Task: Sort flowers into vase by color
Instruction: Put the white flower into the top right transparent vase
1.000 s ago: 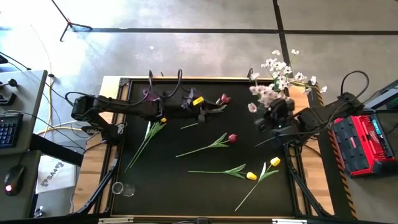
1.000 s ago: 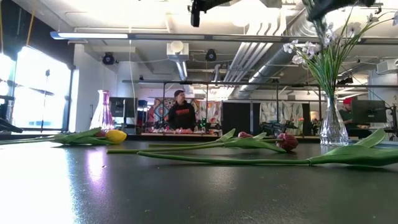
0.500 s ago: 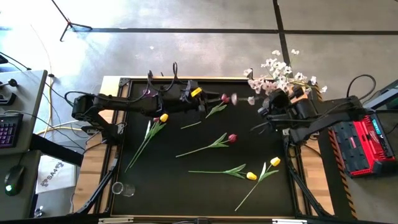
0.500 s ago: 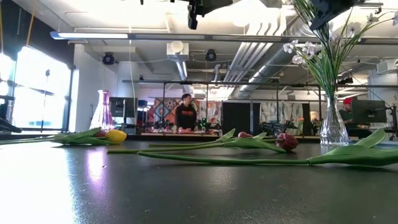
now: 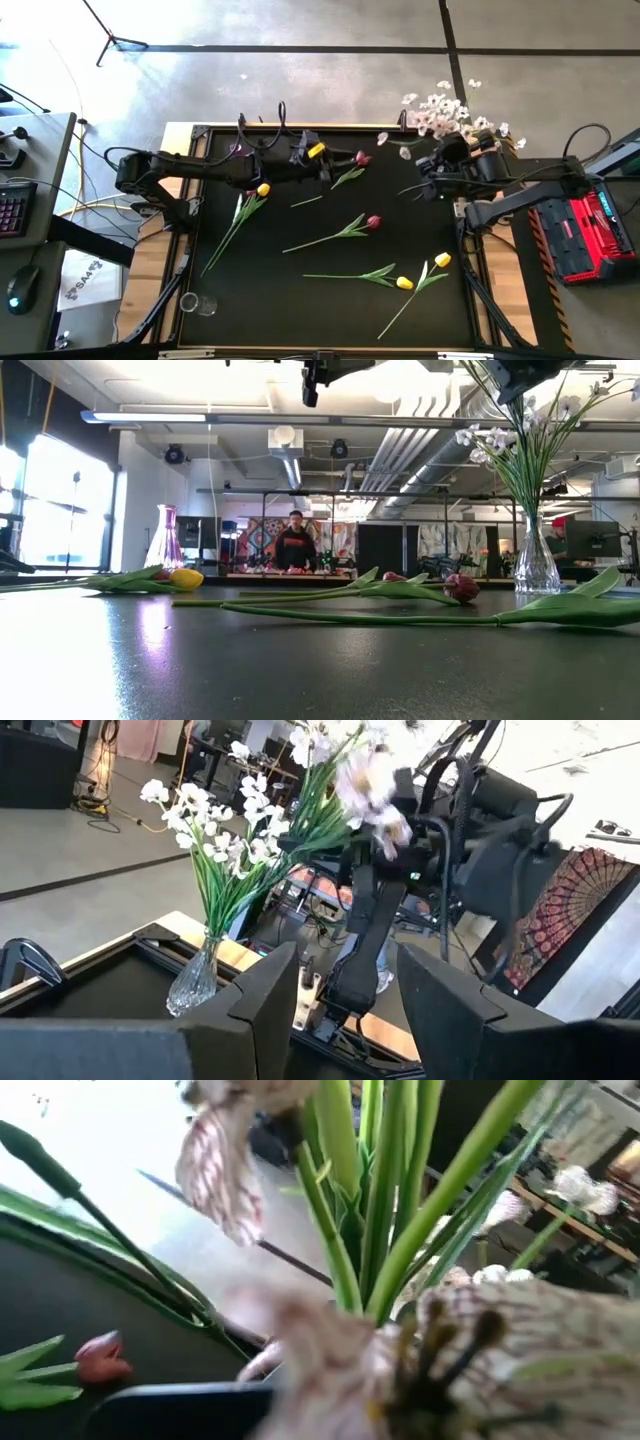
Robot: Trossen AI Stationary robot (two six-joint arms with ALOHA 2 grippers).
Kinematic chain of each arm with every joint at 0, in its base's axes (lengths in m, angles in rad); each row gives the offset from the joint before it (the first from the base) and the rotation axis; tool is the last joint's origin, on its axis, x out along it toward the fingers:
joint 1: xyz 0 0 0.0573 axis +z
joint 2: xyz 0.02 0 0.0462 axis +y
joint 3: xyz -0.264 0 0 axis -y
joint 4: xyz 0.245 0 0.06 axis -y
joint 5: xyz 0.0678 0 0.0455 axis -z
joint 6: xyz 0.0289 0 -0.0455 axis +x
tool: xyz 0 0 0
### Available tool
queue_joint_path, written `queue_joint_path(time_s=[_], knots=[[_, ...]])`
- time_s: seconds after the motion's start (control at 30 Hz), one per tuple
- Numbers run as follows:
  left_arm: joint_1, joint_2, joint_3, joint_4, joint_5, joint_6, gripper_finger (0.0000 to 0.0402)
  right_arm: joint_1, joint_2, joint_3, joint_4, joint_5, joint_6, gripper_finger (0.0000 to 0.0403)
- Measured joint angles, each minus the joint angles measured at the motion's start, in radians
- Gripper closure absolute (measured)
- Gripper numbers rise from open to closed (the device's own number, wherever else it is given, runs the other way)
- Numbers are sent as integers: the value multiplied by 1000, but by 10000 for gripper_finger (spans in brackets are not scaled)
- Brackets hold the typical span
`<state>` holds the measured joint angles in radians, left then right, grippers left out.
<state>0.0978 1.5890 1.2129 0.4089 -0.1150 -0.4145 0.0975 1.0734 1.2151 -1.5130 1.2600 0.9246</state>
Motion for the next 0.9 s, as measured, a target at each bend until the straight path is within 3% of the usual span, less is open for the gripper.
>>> queue_joint_path(time_s=[0.57, 0.9], knots=[[1, 0, 0, -1, 0, 5, 243, -62, -2, -188, -4, -13, 296, 403], [6, 0, 0, -1, -2, 4, 243, -126, -2, -222, 9, -63, 334, 403]])
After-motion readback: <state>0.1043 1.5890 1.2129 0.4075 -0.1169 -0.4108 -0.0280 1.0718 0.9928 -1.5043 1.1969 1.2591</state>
